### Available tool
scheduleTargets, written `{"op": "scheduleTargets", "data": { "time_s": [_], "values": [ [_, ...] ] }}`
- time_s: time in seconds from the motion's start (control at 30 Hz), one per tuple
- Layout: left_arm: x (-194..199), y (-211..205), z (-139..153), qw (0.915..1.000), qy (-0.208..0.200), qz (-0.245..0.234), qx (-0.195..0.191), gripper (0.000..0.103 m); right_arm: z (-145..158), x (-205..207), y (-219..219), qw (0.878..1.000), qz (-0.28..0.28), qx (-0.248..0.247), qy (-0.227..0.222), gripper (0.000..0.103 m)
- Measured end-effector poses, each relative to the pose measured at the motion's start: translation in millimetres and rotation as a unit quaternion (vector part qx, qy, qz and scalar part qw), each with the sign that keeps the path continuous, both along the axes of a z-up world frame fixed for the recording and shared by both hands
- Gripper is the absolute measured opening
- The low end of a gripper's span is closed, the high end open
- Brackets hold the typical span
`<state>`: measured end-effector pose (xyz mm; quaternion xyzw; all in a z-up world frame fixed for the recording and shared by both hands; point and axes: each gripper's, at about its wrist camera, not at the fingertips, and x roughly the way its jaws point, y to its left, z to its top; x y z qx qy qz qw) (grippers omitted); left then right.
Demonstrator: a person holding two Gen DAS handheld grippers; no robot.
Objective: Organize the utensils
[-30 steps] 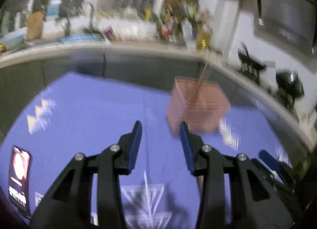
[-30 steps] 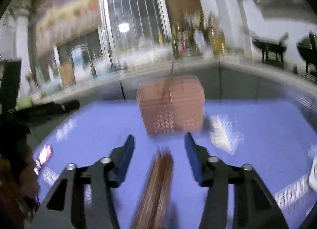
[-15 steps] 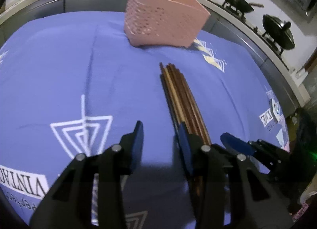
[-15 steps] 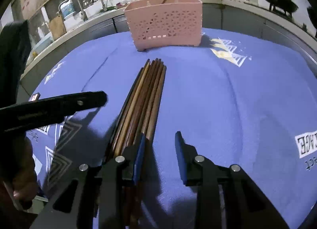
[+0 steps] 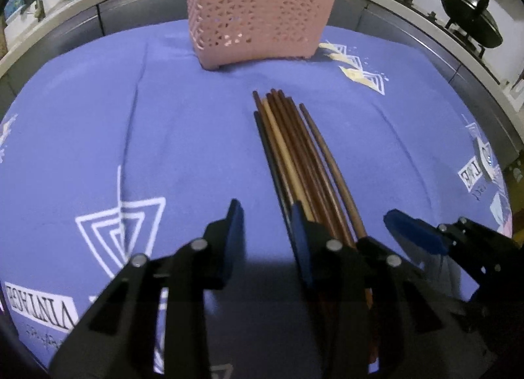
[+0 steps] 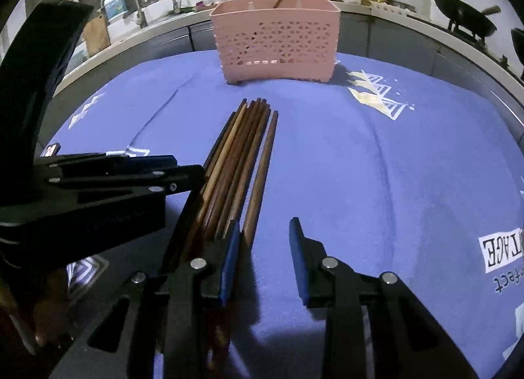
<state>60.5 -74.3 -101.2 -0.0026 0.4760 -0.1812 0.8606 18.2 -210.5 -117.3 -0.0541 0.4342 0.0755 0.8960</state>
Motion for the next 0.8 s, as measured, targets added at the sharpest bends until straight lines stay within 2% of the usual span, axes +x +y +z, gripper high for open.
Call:
{"op": "scheduleTargets", "data": {
  "time_s": [0.13, 0.37, 0.57, 0.63, 0.8],
  "values": [
    [7.6, -4.8, 1.2, 0.9999, 0.002, 0.008, 0.006, 0.031, -3.4, -1.3, 6.8, 1.0, 0.008, -0.021, -0.007, 0.032],
    [13.3, 4.3, 0.2, 0.9998, 0.012, 0.016, -0.004, 0.031, -1.2, 1.3, -9.3, 1.0, -0.021, -0.014, -0.011, 0.032],
    [12.5, 1.4, 0.3, 0.9999, 0.007, 0.011, 0.006, 0.031, -2.5, -0.1, -4.5, 1.0, -0.014, -0.011, -0.014, 0.032],
    [12.9, -1.5, 0.1, 0.9999, 0.003, 0.009, 0.014, 0.031, -2.6, -0.1, -4.4, 1.0, -0.015, -0.009, -0.014, 0.032],
    [8.0, -17.3, -1.5, 0.9976, -0.027, -0.002, 0.065, 0.033, -3.4, -1.4, -0.9, 1.0, -0.009, -0.017, -0.019, 0.032]
  ]
}}
